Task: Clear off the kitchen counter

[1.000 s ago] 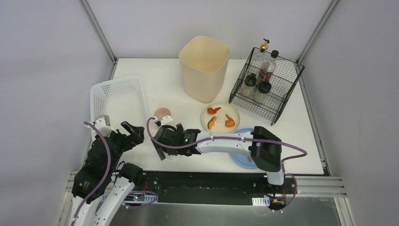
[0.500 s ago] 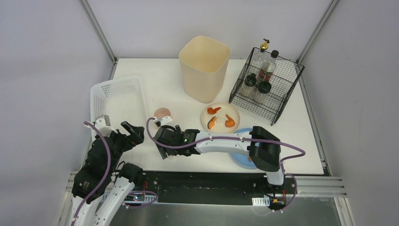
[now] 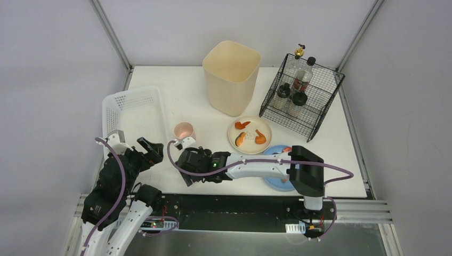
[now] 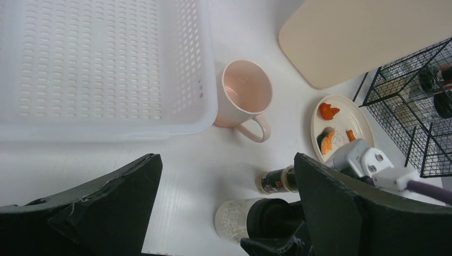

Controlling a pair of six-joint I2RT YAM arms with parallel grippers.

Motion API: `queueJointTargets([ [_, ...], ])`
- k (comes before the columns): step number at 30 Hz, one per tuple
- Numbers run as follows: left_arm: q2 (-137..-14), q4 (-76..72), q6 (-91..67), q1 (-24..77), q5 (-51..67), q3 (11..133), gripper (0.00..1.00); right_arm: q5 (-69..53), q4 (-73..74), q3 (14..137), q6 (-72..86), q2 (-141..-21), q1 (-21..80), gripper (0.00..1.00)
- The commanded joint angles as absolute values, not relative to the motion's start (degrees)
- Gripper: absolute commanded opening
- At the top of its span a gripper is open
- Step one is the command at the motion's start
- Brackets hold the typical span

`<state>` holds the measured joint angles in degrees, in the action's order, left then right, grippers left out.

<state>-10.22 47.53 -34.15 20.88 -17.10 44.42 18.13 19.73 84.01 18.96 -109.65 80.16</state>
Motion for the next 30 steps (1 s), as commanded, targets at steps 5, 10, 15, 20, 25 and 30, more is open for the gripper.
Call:
queueJointTargets([
  [5, -10.8, 47.5, -35.2, 20.4, -17.6, 44.8, 1.0, 15.8, 21.6, 76.8, 18.0, -92.7, 81.7, 0.39],
  [10, -11.3, 47.5, -35.2, 20.4, -17.3, 44.7, 1.0, 20.3, 27.6, 73.3, 18.0, -82.9, 81.8, 0.37],
  [15, -11.5, 47.5, -35.3, 20.4, -17.3, 44.8, 1.0, 28.6, 32.1, 69.6, 18.7, -74.2, 81.2, 0.36],
  [20, -11.8, 47.5, -35.3, 20.4, -17.3, 44.8, 1.0, 34.5, 36.5, 68.7, 19.7, -69.5, 77.6, 0.31],
  [25, -12.4, 47.5, -35.3, 20.4, -17.0, 44.8, 1.0, 32.6, 38.0, 68.6, 18.7, -66.2, 69.0, 0.24],
  [30, -12.2, 47.5, -35.3, 20.4, -17.1, 44.8, 1.0, 32.5, 37.1, 68.4, 16.3, -63.6, 56.4, 0.24],
])
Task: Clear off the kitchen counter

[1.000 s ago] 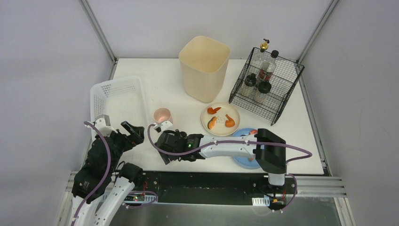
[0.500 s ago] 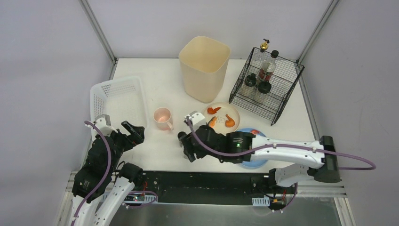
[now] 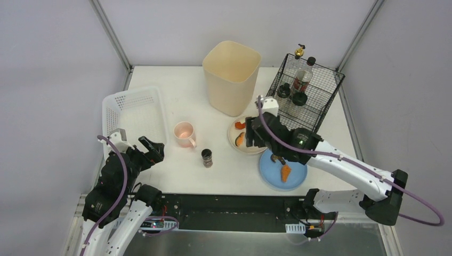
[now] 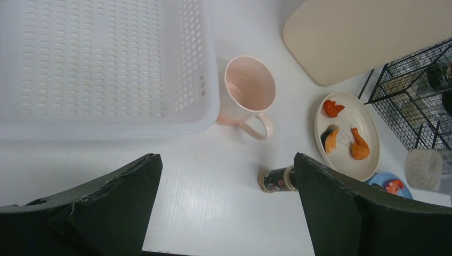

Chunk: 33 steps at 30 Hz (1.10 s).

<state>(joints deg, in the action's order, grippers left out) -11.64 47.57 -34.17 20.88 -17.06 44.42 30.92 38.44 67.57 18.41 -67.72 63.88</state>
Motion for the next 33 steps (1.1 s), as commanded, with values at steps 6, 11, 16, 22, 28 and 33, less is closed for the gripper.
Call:
queueJointTargets([
  [6, -12.3, 47.5, -35.3, 20.4, -17.0, 44.8, 1.0, 29.6, 35.3, 71.6, 13.8, -65.4, 44.2, 0.19],
  [11, -12.3, 47.5, -35.2, 20.4, -16.9, 44.8, 0.99, 27.2, 32.7, 75.1, 13.5, -69.4, 36.9, 0.14],
  [16, -12.4, 47.5, -35.2, 20.4, -16.8, 44.9, 1.0, 26.3, 28.9, 77.1, 14.7, -72.1, 31.4, 0.14],
  [22, -12.7, 47.4, -35.2, 20.4, -16.5, 44.8, 1.0, 26.5, 26.2, 78.3, 15.9, -75.8, 27.8, 0.14],
  [28, -12.6, 47.4, -35.2, 20.4, -16.5, 44.9, 1.0, 25.6, 24.9, 79.4, 17.4, -80.1, 25.9, 0.14],
  [33, -12.6, 47.4, -35.2, 20.4, -16.3, 44.9, 1.0, 25.6, 23.4, 79.6, 18.3, -82.1, 25.0, 0.14],
])
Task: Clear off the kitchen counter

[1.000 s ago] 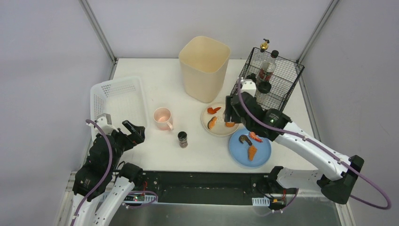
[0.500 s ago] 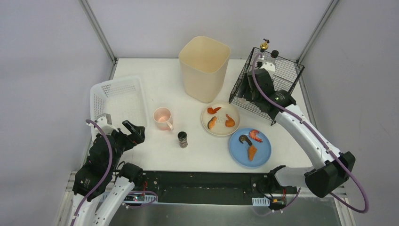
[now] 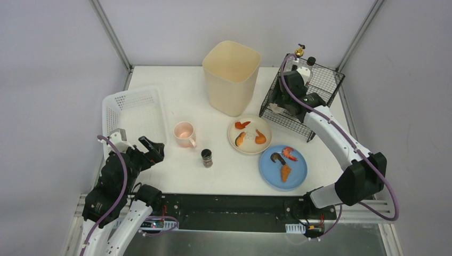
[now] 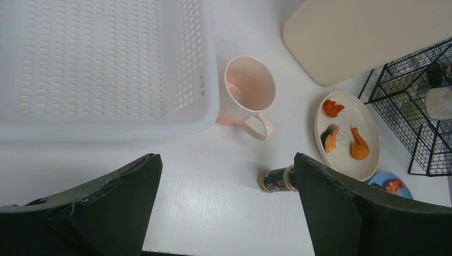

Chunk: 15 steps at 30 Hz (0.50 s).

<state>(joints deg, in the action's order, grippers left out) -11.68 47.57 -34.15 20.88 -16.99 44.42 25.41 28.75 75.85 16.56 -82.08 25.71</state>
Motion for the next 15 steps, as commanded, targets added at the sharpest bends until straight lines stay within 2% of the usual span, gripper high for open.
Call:
queueJointTargets([
  [1, -12.7, 47.4, -35.2, 20.4, -16.3, 44.9, 1.0, 25.6, 22.9, 79.5, 18.3, -82.5, 24.9, 0.14],
  [15, -12.5, 47.4, -35.2, 20.4, -16.3, 44.9, 1.0, 26.1, 19.8, 79.6, 18.1, -89.0, 24.3, 0.14],
])
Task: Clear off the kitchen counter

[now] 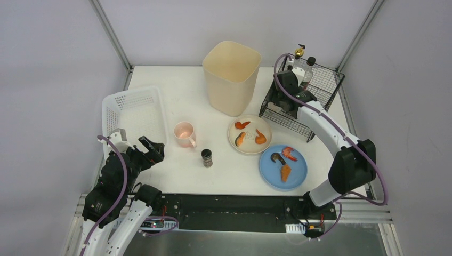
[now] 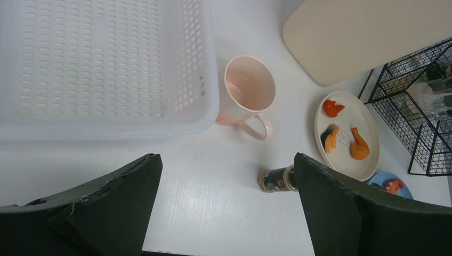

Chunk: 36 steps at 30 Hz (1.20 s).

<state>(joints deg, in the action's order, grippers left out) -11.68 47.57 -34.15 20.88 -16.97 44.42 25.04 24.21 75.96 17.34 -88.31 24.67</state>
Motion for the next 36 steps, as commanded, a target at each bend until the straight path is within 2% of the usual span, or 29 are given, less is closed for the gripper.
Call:
queueJointTargets([
  [1, -12.5, 47.5, -35.2, 20.4, -16.3, 44.9, 1.0, 25.9, 19.7, 79.7, 18.3, -89.5, 24.3, 0.14],
  [16, -12.6, 47.4, -35.2, 20.4, -16.3, 44.9, 1.0, 25.5, 19.0, 78.8, 20.9, -96.1, 24.3, 0.19],
  [20, -12.6, 47.4, -35.2, 20.4, -16.3, 45.0, 1.0, 25.8, 18.9, 78.3, 21.1, -97.3, 24.3, 0.23],
  [25, -12.6, 47.4, -35.2, 20.4, -16.3, 45.0, 1.0, 25.9, 18.8, 77.9, 21.1, -98.5, 24.2, 0.38],
  [26, -12.6, 47.4, -35.2, 20.4, -16.2, 45.0, 1.0, 25.8, 18.8, 77.8, 21.1, -98.6, 24.2, 0.45],
  [36, -12.8, 47.5, -35.2, 20.4, -16.3, 45.0, 0.99, 25.3, 18.6, 76.9, 20.3, -95.1, 24.2, 0.82],
])
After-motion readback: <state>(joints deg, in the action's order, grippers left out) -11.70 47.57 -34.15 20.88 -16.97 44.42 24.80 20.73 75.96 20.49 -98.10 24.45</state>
